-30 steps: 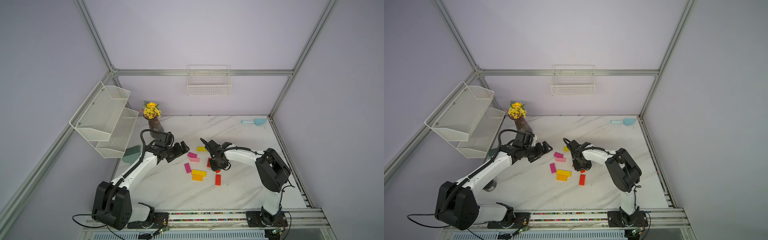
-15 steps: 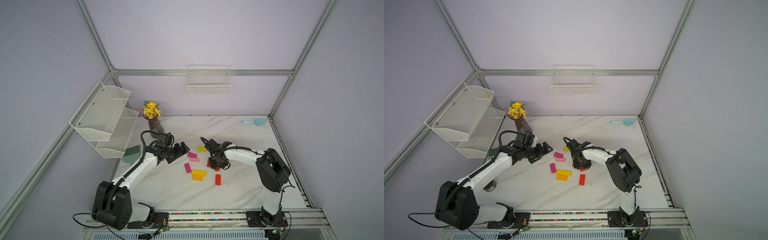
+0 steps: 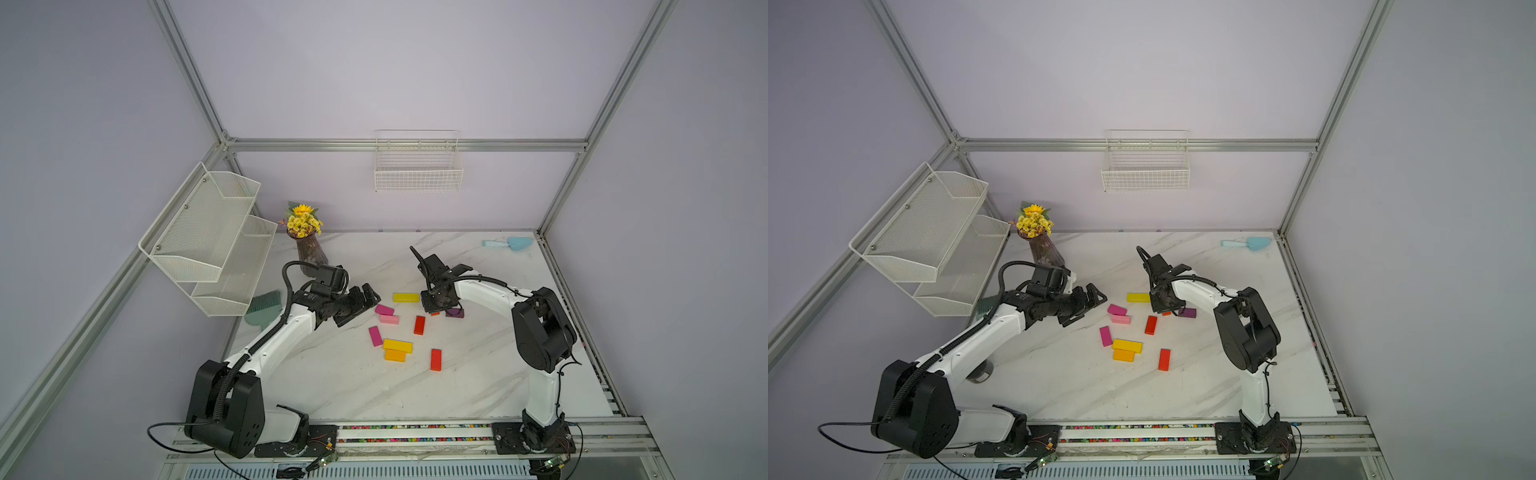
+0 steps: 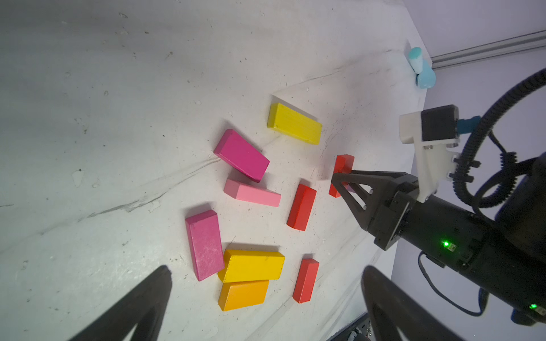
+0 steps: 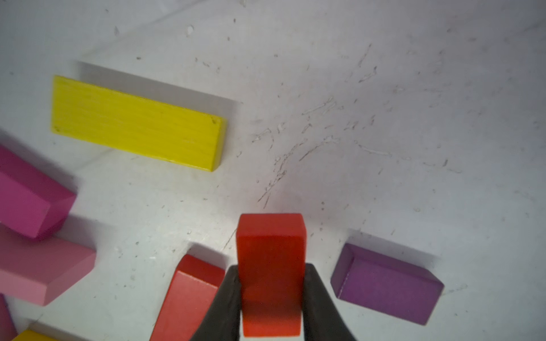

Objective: Assemble the letter c with building blocks
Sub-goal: Place the building block at the center of the board.

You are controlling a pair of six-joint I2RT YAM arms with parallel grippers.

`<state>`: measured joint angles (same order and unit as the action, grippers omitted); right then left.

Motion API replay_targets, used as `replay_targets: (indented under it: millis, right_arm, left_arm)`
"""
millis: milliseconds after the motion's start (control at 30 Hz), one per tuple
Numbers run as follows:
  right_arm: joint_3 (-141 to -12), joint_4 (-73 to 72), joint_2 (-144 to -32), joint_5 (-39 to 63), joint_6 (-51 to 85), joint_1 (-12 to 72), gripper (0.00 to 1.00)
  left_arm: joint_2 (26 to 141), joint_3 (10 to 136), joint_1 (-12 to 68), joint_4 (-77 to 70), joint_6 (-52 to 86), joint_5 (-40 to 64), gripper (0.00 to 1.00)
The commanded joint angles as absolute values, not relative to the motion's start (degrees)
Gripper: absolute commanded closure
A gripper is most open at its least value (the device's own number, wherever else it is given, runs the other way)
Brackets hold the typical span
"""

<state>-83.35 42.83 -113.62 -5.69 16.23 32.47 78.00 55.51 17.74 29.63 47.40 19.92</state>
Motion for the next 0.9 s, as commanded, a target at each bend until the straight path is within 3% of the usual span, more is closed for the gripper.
replay_targets:
  millis: [0,633,767,867]
  right_arm:
    - [-83.8,41.25,-114.43,-6.69,10.97,32.78,0.91]
    - [-81.92,38.1,-115.77,-12.62,0.68,32.79,0.9]
    - [-81.12,37.55,-115.58,-12.48,0.0,32.78,0.84]
    - [-80.3,37.03,-115.23,-12.55,-0.01,32.78,0.71]
  left_arm:
    - [78.18,57.28,17.56,28.49,47.02,21.27,0.0]
    - [79.01,57.39,17.58,27.6,47.37,21.79,0.0]
    - [79.36,57.7,17.62,27.47,47.46,21.88,0.0]
    - [79.54,57.83,17.58,27.35,47.55,22.15,0.0]
